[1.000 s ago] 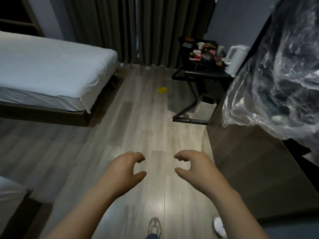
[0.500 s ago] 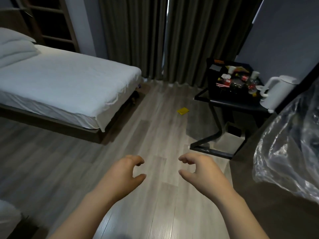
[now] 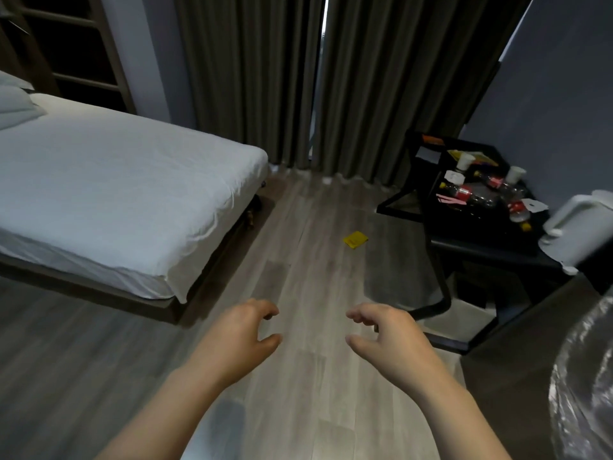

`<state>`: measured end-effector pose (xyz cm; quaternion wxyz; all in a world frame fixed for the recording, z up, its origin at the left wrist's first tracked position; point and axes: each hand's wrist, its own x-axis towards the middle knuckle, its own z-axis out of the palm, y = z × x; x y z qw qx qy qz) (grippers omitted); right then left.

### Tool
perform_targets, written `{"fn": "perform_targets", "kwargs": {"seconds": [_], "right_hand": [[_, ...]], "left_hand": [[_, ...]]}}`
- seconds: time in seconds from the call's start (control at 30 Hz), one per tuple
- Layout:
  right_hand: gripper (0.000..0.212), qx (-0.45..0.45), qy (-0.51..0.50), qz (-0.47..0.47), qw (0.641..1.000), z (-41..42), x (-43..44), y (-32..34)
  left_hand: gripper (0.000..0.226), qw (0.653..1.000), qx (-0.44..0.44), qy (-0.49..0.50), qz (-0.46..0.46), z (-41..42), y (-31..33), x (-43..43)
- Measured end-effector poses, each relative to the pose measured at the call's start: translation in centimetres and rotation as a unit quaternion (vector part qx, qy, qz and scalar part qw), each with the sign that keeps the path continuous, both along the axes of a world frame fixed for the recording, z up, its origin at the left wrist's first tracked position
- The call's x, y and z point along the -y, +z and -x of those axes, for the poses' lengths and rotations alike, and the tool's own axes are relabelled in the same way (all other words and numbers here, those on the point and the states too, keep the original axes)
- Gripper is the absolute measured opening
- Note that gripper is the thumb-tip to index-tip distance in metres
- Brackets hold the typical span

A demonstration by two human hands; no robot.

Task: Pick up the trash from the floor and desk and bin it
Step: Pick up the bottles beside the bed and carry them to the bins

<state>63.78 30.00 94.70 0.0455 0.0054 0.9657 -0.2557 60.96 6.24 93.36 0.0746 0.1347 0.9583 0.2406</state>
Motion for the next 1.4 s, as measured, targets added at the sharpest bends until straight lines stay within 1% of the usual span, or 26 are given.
{"fn": "perform_targets", "kwargs": {"seconds": [0.17,0.33,0.47,0.6,0.73,0.83,0.97,1.13,1.4], "right_hand": [[0.038,0.021,-0.001,0.007,1.000,7.4,0.6,-0.6],[0.039,0.029,-0.007,0.002,1.000,15.8,-0.8,-1.7],[0.041,0.032,0.004,0.004,0.999,24.2,-2.9,-2.6],[0.041,0.029,0.010,0.011,0.999,33.3,-5.9,-2.0],[0.040,0.023,0.022,0.008,0.999,41.0,-9.1,-1.0],[0.040,0.025,0.026,0.004,0.999,46.2,-11.0,-0.7],[0.039,0.032,0.025,0.010,0.999,52.4,-12.2,-0.8],[0.039,0.032,0.023,0.005,0.999,60.7,-12.7,-2.0],[0.039,0.058,0.020,-0.018,0.998,75.2,-11.2,-2.6]], "left_hand": [[0.043,1.000,0.012,-0.020,0.004,8.4,-0.3,0.2],[0.044,0.999,0.017,-0.040,0.011,16.5,-1.1,-1.0],[0.045,0.999,0.021,-0.034,0.031,24.4,-1.6,-2.9],[0.045,0.999,0.029,-0.019,0.038,32.6,-1.1,-5.7],[0.041,0.999,0.009,-0.010,0.030,39.6,-0.6,-8.6],[0.040,1.000,0.010,-0.004,0.017,44.3,-0.5,-10.3],[0.041,1.000,0.010,-0.006,0.024,50.6,-0.9,-11.8],[0.041,0.999,0.023,-0.018,0.030,59.2,-2.5,-11.9],[0.046,0.998,0.051,-0.025,0.007,74.7,-3.5,-10.2]]}}
